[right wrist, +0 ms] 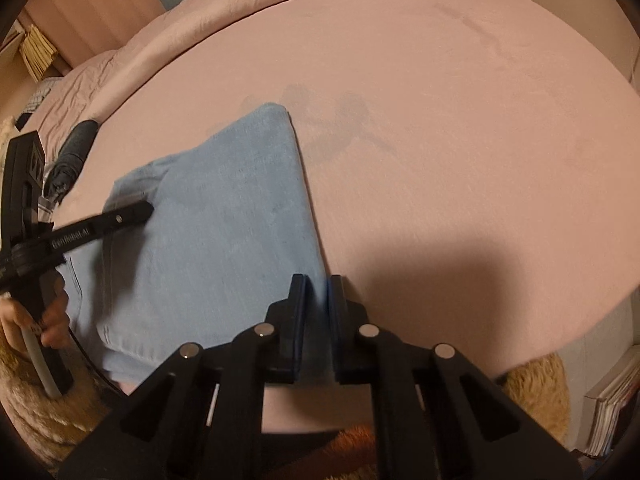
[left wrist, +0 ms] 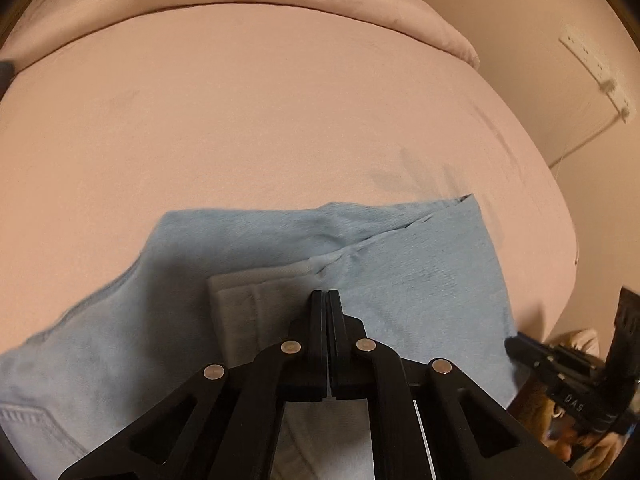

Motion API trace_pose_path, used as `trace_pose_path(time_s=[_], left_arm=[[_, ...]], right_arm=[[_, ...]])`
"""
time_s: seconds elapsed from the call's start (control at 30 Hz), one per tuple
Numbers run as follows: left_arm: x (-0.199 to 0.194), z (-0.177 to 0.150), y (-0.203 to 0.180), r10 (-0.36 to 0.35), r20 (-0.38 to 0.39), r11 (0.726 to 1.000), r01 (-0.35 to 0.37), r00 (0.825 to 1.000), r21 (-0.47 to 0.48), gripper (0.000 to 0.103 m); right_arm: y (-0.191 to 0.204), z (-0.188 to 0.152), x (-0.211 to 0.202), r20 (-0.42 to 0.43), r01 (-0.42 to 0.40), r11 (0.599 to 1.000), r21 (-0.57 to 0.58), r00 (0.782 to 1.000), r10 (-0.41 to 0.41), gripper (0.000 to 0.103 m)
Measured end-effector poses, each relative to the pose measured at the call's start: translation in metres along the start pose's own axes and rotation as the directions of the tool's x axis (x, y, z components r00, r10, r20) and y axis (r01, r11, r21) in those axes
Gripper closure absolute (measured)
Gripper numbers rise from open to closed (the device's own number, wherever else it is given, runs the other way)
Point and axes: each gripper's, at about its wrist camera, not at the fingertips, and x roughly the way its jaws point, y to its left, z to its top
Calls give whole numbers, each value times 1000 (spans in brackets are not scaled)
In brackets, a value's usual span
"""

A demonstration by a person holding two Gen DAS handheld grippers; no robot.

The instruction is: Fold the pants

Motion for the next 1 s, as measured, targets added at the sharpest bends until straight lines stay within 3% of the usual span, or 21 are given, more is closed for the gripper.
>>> trace_pose_path(time_s=[0.1, 0.3, 0.47, 0.53, 0.63, 0.67, 0.73, 0.77, 1.0], left_arm=[[-9, -10, 1, 58, 13, 998, -58, 998, -4, 97], [-26, -32, 6, 62, -26, 997, -63, 998, -38, 97], [-51, -54, -19, -114, -41, 993, 113, 993, -23, 97], [-47, -62, -30, -141, -74, 990, 142, 987, 4, 97], [-30, -80, -34, -74, -135, 996, 79, 988, 32, 97], [-31, -85, -31, -73, -108, 997, 77, 991, 26, 97], [-32, -87, -28, -89, -102, 996, 89, 991, -6, 97], [-32, -88, -26, -84, -100, 996, 83, 991, -17, 97], [-52, -118, -9, -56, -65, 998, 56, 996, -3, 97]], right_arm=[[-7, -3, -2, -2, -19, 999, 26, 1000, 19, 94], [0, -4, -12, -11, 15, 1000, 20, 1000, -15, 92], [6, 5, -33, 13, -25, 1000, -3, 1000, 25, 88], [13, 4, -30, 7, -61, 998, -22, 998, 61, 88], [19, -5, -12, -57, -46, 998, -37, 997, 43, 90], [17, -8, -5, -66, -22, 999, -34, 998, 20, 96], [11, -11, -6, -50, -40, 999, -16, 998, 39, 97], [8, -12, -6, -51, -35, 999, -6, 998, 35, 103], [-3, -20, -10, -61, -48, 998, 30, 997, 49, 103]])
